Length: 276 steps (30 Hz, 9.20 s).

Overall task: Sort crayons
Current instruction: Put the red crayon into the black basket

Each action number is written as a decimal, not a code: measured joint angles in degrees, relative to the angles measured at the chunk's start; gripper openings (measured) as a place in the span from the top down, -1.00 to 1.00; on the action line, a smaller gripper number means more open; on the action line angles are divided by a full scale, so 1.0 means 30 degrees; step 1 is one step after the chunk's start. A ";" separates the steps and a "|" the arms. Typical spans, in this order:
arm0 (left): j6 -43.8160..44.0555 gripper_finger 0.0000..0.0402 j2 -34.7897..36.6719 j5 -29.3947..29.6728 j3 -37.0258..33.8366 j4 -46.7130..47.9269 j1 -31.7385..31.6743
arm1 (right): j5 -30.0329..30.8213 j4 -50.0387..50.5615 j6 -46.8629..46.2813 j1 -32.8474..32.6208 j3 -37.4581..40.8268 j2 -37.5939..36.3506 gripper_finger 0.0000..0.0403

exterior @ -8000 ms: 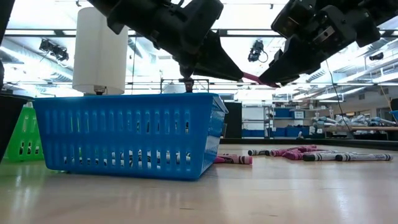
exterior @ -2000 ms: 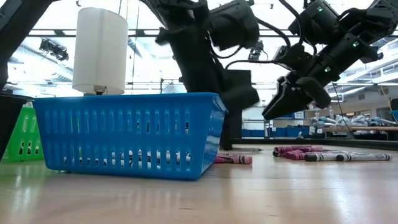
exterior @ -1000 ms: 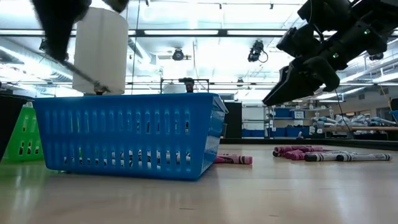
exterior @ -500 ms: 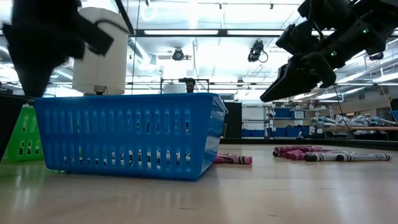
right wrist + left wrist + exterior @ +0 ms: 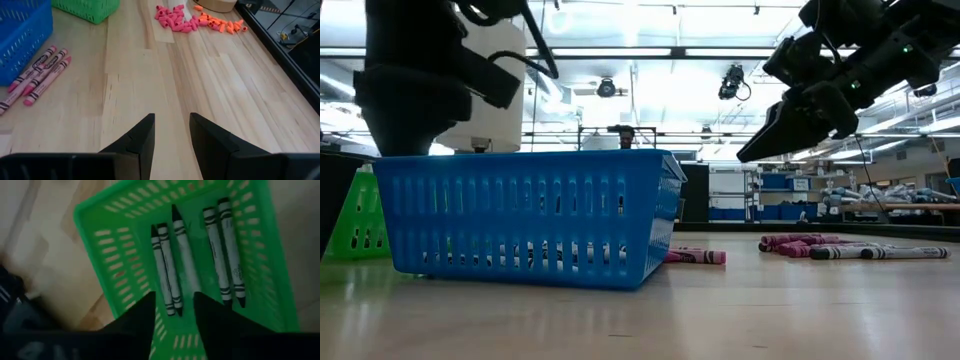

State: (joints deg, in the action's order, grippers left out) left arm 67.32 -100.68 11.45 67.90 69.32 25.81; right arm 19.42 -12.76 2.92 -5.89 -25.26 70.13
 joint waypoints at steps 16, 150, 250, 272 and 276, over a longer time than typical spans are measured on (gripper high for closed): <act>-0.7107 0.23 0.0000 0.9114 0.1370 -0.0996 0.2282 | -0.3002 -0.0006 -0.1619 -0.0059 -0.0241 0.0168 0.34; -2.2649 -0.14 -0.0313 0.0137 0.0007 -2.1044 -0.6546 | -0.4444 0.5940 -0.0329 -0.0196 -0.3774 0.1865 0.82; -1.1264 0.82 0.1405 -0.7137 0.2681 -1.0891 0.0647 | -0.3798 0.5353 -0.5849 -0.1988 -0.1408 -0.0668 0.47; -0.1946 0.82 0.2254 -0.4039 0.3206 -0.4244 0.5301 | -0.3703 0.2479 -0.3761 -0.2040 -0.1399 0.0663 0.47; -0.0254 0.82 0.2969 -0.4148 0.3561 -0.3511 0.5906 | -0.3789 0.2464 -0.3887 -0.2033 -0.1399 0.0663 0.47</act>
State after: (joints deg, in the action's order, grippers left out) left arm 66.56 -91.78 -1.00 78.58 58.78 43.53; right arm 8.05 -5.37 -8.74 -11.99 -29.45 72.12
